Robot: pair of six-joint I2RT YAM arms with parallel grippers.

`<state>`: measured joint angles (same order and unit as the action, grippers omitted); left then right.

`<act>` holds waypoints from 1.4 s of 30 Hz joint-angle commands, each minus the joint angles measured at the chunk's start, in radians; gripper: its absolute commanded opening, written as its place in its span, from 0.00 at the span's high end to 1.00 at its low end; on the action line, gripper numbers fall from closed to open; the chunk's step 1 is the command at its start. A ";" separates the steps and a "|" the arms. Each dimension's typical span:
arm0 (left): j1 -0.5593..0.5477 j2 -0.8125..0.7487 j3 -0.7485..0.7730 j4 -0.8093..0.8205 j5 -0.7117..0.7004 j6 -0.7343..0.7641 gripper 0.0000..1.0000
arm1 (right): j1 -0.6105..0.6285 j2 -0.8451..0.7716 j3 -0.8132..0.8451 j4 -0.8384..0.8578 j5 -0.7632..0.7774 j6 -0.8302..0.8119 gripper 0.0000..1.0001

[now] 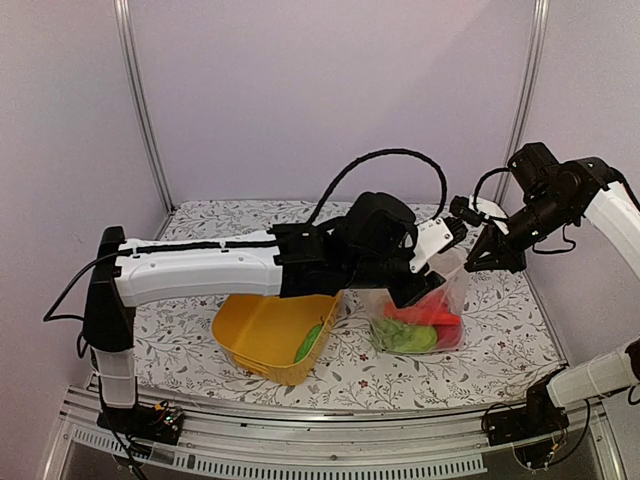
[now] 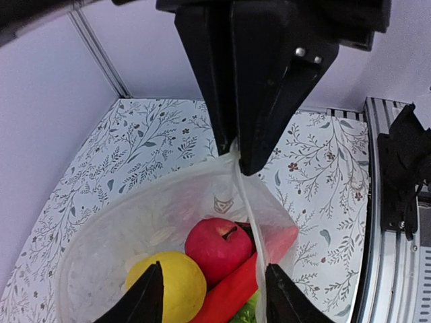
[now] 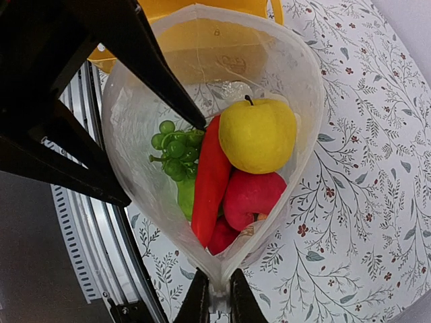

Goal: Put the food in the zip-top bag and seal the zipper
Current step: Pass from the left arm to the right, then pass from the right arm to the left

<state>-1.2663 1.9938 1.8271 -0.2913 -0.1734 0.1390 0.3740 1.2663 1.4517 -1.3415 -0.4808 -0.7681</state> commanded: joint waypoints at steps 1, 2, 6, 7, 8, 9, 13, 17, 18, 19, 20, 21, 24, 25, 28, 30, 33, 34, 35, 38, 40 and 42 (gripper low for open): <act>0.019 0.023 0.017 0.016 0.100 -0.022 0.52 | 0.008 -0.024 0.001 -0.010 -0.036 -0.002 0.95; 0.018 0.025 0.013 0.025 0.108 -0.025 0.53 | 0.008 -0.023 0.001 -0.010 -0.043 0.000 0.95; 0.022 0.044 0.020 0.041 0.107 -0.035 0.62 | 0.008 -0.019 0.001 -0.009 -0.057 0.002 0.95; 0.024 0.048 0.023 0.041 0.108 -0.036 0.64 | 0.008 -0.018 0.000 -0.006 -0.061 0.004 0.95; 0.025 0.051 0.023 0.043 0.111 -0.037 0.66 | 0.008 -0.019 0.000 -0.003 -0.065 0.004 0.95; 0.024 0.054 0.024 0.045 0.115 -0.037 0.69 | 0.008 -0.020 -0.002 -0.001 -0.070 0.006 0.96; 0.032 0.060 0.022 0.060 0.111 -0.044 0.87 | 0.008 -0.025 -0.004 0.011 -0.096 0.009 0.96; 0.040 0.049 -0.001 0.095 0.079 -0.064 0.98 | 0.007 -0.028 -0.032 0.045 -0.117 0.007 0.79; 0.043 0.039 -0.015 0.114 0.068 -0.077 1.00 | 0.005 -0.029 -0.045 0.070 -0.115 0.011 0.67; 0.044 0.026 -0.031 0.139 0.058 -0.088 1.00 | -0.005 -0.042 -0.062 0.099 -0.127 0.021 0.59; 0.044 0.014 -0.050 0.163 0.048 -0.102 1.00 | -0.024 -0.052 -0.076 0.119 -0.157 0.019 0.54; 0.045 0.002 -0.066 0.187 0.040 -0.117 1.00 | -0.042 -0.067 -0.089 0.137 -0.186 0.011 0.51; 0.048 -0.017 -0.092 0.225 0.026 -0.148 1.00 | -0.097 -0.100 -0.122 0.177 -0.272 0.000 0.49; 0.048 -0.019 -0.094 0.228 0.029 -0.163 1.00 | -0.112 -0.104 -0.136 0.189 -0.299 -0.001 0.48; 0.048 -0.027 -0.102 0.235 0.036 -0.174 1.00 | -0.146 -0.130 -0.189 0.237 -0.339 -0.008 0.48; 0.048 -0.033 -0.110 0.241 0.032 -0.180 1.00 | -0.157 -0.151 -0.227 0.273 -0.347 -0.009 0.48; 0.048 -0.047 -0.125 0.258 0.031 -0.185 1.00 | -0.162 -0.180 -0.274 0.318 -0.358 -0.023 0.49; 0.048 -0.052 -0.129 0.261 0.029 -0.184 1.00 | -0.163 -0.186 -0.284 0.334 -0.358 -0.023 0.50; 0.048 -0.057 -0.131 0.263 0.026 -0.184 1.00 | -0.164 -0.193 -0.292 0.353 -0.358 -0.021 0.50; 0.048 -0.073 -0.140 0.264 0.023 -0.184 1.00 | -0.163 -0.216 -0.327 0.430 -0.364 0.001 0.53; 0.048 -0.082 -0.148 0.263 0.024 -0.182 1.00 | -0.163 -0.232 -0.355 0.489 -0.364 0.032 0.55; 0.048 -0.088 -0.153 0.256 0.024 -0.181 1.00 | -0.164 -0.237 -0.369 0.537 -0.365 0.052 0.56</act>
<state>-1.2343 1.9697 1.6924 -0.0792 -0.1410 -0.0353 0.2150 1.0531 1.1152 -0.9409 -0.8204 -0.7578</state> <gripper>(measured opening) 0.004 0.447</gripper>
